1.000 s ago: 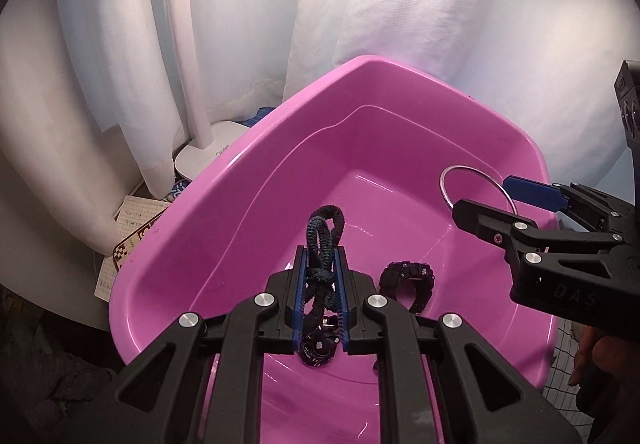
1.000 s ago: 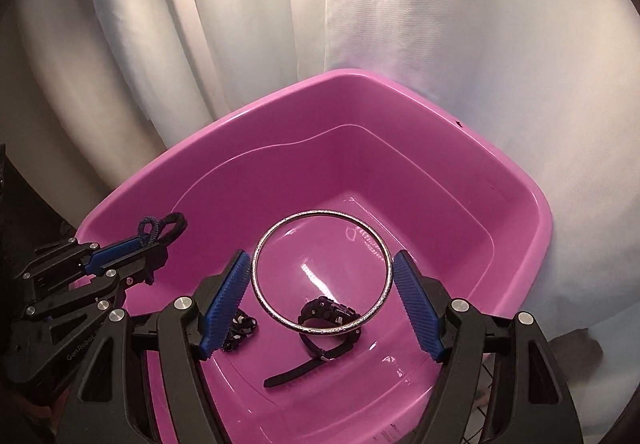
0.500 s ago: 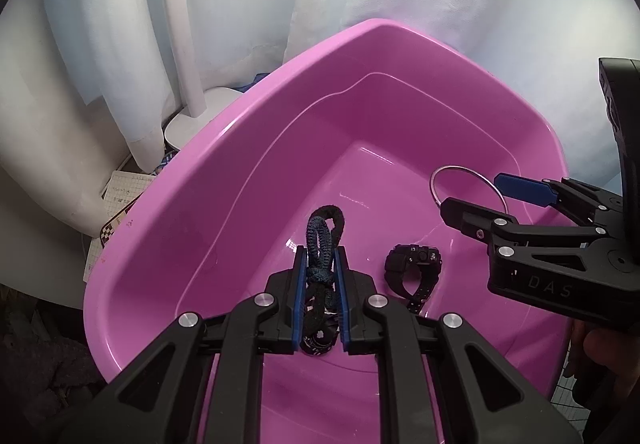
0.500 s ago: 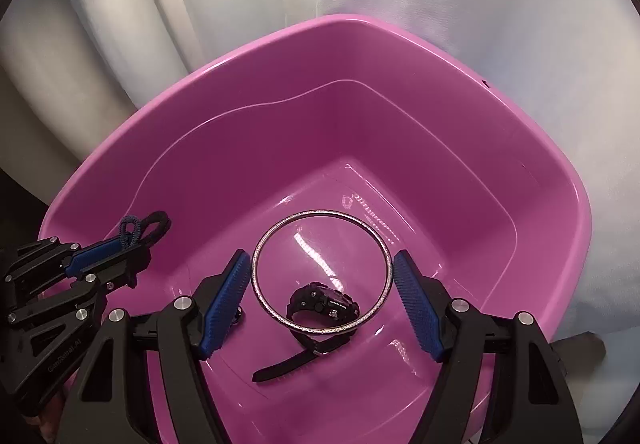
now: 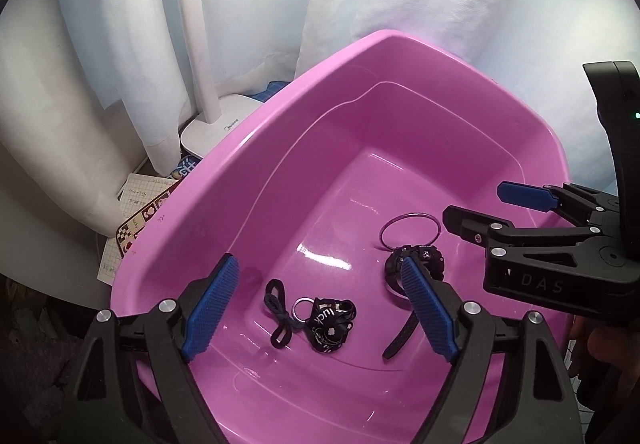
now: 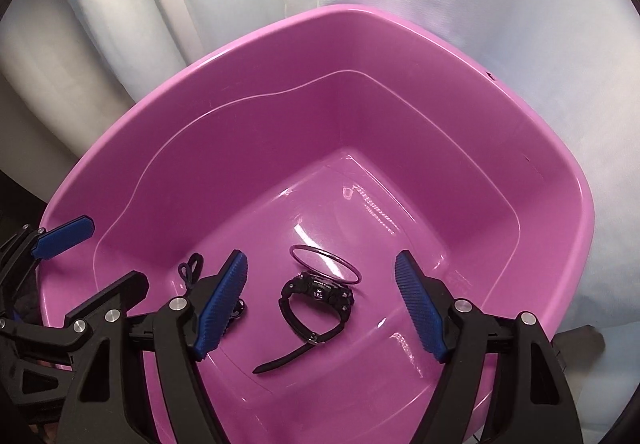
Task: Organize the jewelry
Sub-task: 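Lower both held items into the pink tub and open both tools, then withdraw both tools from the tub back over the table, then grasp the mauve-knot hair tie with the left tool while the right tool grasps the pearl claw clip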
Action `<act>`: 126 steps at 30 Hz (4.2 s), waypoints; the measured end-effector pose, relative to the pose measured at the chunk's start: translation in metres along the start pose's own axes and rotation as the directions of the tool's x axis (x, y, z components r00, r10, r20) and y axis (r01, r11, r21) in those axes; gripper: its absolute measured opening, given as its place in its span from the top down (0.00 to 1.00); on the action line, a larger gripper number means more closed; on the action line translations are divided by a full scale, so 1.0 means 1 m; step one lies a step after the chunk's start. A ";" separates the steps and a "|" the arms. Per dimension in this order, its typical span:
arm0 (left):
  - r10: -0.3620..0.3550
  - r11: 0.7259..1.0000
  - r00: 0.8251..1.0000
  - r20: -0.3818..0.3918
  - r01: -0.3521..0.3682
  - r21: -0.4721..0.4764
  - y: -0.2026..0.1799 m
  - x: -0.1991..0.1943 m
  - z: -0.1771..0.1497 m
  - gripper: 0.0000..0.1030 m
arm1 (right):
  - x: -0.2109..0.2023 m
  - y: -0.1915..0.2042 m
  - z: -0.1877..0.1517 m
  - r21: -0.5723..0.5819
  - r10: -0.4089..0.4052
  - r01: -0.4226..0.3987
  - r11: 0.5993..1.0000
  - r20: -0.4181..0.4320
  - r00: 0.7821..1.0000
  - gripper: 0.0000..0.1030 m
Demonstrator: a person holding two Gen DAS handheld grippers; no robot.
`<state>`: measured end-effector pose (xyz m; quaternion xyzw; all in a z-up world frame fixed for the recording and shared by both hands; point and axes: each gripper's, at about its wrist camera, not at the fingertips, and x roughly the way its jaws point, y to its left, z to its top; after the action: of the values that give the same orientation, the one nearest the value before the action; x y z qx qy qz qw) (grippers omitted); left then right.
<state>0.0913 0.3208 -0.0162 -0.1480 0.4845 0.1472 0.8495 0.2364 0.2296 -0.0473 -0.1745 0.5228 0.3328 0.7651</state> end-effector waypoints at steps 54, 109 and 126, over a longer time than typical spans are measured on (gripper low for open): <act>0.057 0.998 0.988 0.147 -0.059 0.010 -0.032 -0.089 -0.061 0.08 | -0.130 -0.008 -0.122 0.121 0.040 -0.081 0.989 0.309 0.950 0.29; -0.111 0.971 0.993 -0.034 0.116 0.208 -0.276 -0.051 -0.293 0.07 | -0.206 -0.251 -0.554 0.638 -0.293 0.138 0.758 0.144 0.945 0.29; -0.037 0.992 0.998 -0.059 0.044 0.120 -0.305 0.018 -0.306 0.07 | -0.152 -0.333 -0.546 0.652 -0.338 0.203 0.730 0.087 0.937 0.29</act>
<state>-0.0182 -0.0763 -0.1472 -0.1101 0.5134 0.0958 0.8456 0.0582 -0.3951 -0.1492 0.0532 0.4933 0.0373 0.8674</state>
